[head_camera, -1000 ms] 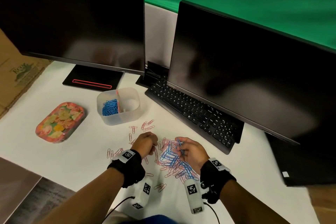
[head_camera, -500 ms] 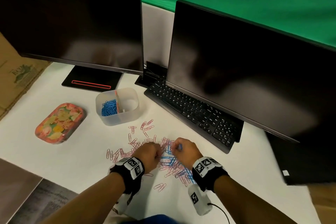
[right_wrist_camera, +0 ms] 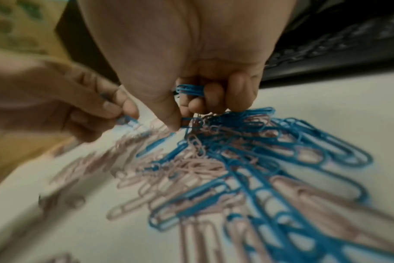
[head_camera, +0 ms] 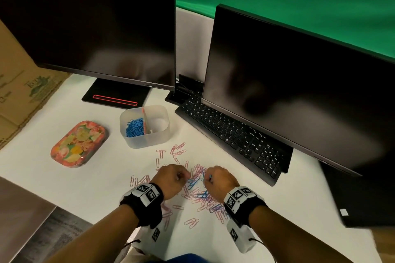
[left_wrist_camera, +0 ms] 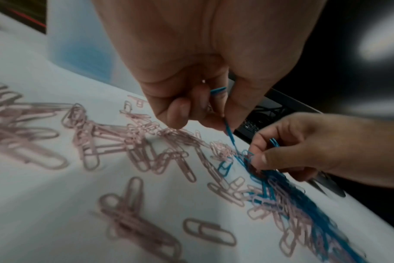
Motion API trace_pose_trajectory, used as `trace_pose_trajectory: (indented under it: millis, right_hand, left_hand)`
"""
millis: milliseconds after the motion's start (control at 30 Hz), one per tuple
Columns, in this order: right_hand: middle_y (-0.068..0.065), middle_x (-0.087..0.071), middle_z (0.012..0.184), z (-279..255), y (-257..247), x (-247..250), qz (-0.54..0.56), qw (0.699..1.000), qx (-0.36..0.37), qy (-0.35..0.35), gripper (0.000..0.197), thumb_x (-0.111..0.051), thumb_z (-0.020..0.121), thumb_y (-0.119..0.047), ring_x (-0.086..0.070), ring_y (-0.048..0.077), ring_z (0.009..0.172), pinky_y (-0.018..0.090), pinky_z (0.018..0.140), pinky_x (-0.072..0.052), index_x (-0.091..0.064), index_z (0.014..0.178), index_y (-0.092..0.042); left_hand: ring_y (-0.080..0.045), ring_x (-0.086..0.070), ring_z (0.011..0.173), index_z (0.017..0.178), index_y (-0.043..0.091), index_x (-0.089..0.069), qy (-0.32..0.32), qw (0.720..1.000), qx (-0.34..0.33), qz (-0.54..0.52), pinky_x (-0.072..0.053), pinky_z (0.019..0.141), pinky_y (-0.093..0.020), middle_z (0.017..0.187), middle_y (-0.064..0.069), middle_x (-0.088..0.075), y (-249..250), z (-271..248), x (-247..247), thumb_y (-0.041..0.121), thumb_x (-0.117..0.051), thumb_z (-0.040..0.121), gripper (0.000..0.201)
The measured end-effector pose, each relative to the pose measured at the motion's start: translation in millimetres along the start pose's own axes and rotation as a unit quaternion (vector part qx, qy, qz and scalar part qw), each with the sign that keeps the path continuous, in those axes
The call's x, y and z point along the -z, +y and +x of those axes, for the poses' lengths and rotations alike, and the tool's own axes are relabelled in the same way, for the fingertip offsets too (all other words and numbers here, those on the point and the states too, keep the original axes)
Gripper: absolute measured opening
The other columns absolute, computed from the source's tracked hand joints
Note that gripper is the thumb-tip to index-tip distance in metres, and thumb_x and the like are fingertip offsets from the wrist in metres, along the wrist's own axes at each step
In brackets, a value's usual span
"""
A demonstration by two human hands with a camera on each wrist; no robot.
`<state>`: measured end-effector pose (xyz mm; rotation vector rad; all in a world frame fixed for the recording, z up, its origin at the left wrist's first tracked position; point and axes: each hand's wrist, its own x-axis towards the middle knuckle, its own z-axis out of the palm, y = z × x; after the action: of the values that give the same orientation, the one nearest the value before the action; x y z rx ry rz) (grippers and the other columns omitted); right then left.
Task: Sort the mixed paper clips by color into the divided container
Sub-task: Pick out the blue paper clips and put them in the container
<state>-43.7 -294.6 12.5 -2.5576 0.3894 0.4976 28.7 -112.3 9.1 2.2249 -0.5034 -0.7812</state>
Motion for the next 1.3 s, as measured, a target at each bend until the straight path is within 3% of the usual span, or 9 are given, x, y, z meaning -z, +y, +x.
trace_pose_trajectory:
  millis: [67, 167, 333, 500, 633, 733, 800, 933, 1300]
  right_hand:
    - [0.0, -0.063, 0.095, 1, 6, 0, 0.123, 0.992, -0.031, 0.011, 0.012, -0.057, 0.091, -0.023, -0.06, 0.017, 0.085, 0.023, 0.072, -0.047, -0.066, 0.09, -0.016]
    - [0.005, -0.068, 0.083, 4, 10, 1, 0.317, 0.946, -0.072, 0.003, 0.01, -0.06, 0.09, -0.014, -0.064, 0.016, 0.075, 0.022, 0.069, -0.05, -0.066, 0.082, -0.015]
    - [0.008, -0.051, 0.063, -1, 2, 13, 0.596, 0.794, -0.111, -0.052, 0.016, -0.049, 0.093, 0.003, -0.044, 0.014, 0.049, 0.022, 0.042, -0.031, -0.062, 0.088, -0.005]
    - [0.009, -0.052, 0.067, -1, -6, 17, 0.658, 0.735, -0.136, -0.095, 0.015, -0.042, 0.085, -0.007, -0.046, 0.022, 0.056, 0.03, 0.051, -0.031, -0.055, 0.076, -0.008]
    - [0.008, -0.049, 0.064, 0, -8, 18, 0.591, 0.79, -0.135, -0.091, 0.02, -0.051, 0.089, -0.014, -0.042, 0.02, 0.051, 0.027, 0.047, -0.028, -0.053, 0.07, -0.012]
    - [0.007, -0.062, 0.075, -4, 0, 14, 0.335, 0.939, -0.045, -0.065, 0.017, -0.062, 0.088, -0.016, -0.053, 0.016, 0.064, 0.027, 0.058, -0.047, -0.06, 0.072, -0.022]
    - [0.0, -0.067, 0.087, -10, 3, 13, 0.141, 0.986, 0.012, -0.083, 0.008, -0.064, 0.083, -0.021, -0.057, 0.011, 0.075, 0.028, 0.076, -0.054, -0.065, 0.082, -0.029]
    - [-0.007, -0.063, 0.103, -21, 2, 13, -0.078, 0.99, 0.069, -0.099, 0.023, -0.059, 0.089, -0.024, -0.06, 0.015, 0.094, 0.02, 0.082, -0.046, -0.064, 0.11, -0.032]
    - [-0.003, -0.067, 0.099, -20, 8, 10, -0.044, 0.995, 0.061, -0.063, 0.007, -0.057, 0.09, -0.027, -0.062, 0.016, 0.088, 0.027, 0.079, -0.053, -0.063, 0.094, -0.025]
  left_hand:
    - [-0.009, -0.063, 0.086, 0.085, 0.025, -0.071, 0.01, 0.999, 0.024, -0.046, -0.045, 0.079, -0.019, 0.091, 0.008, -0.071, 0, 1, 4, 0.018, -0.058, 0.09, 0.016]
    - [-0.016, -0.052, 0.058, 0.085, 0.017, -0.07, 0.01, 0.976, 0.1, -0.195, -0.042, 0.058, -0.023, 0.07, 0.001, -0.062, 0, 4, 6, 0.011, -0.052, 0.093, 0.021]
    - [-0.015, -0.034, 0.05, 0.08, 0.007, -0.053, -0.002, 0.794, 0.19, -0.577, -0.03, 0.046, -0.024, 0.065, -0.004, -0.037, 10, 7, 8, 0.003, -0.039, 0.087, 0.017]
    - [-0.018, -0.041, 0.052, 0.067, 0.012, -0.042, -0.007, 0.714, 0.198, -0.672, -0.04, 0.048, -0.022, 0.065, -0.005, -0.04, 14, 10, 18, 0.013, -0.034, 0.08, 0.015]
    - [-0.012, -0.034, 0.042, 0.069, 0.014, -0.048, -0.008, 0.755, 0.22, -0.617, -0.025, 0.039, -0.016, 0.063, -0.001, -0.042, 19, 13, 23, 0.019, -0.038, 0.084, 0.018]
    - [-0.011, -0.033, 0.042, 0.073, 0.016, -0.057, 0.004, 0.911, 0.197, -0.362, -0.023, 0.043, -0.017, 0.058, 0.004, -0.046, 20, 14, 18, 0.027, -0.056, 0.087, 0.018]
    - [-0.012, -0.054, 0.059, 0.074, 0.02, -0.064, 0.012, 0.986, 0.126, -0.106, -0.039, 0.052, -0.021, 0.066, 0.006, -0.059, 21, 11, 10, 0.027, -0.065, 0.083, 0.012]
    - [-0.019, -0.063, 0.095, 0.091, 0.028, -0.066, -0.009, 0.986, 0.071, 0.149, -0.052, 0.082, -0.029, 0.101, 0.005, -0.067, 21, 5, -12, 0.029, -0.063, 0.081, 0.011]
    - [-0.024, -0.062, 0.097, 0.103, 0.017, -0.062, -0.024, 0.958, 0.031, 0.286, -0.05, 0.078, -0.032, 0.107, -0.004, -0.064, 11, 7, -21, 0.023, -0.053, 0.089, 0.018]
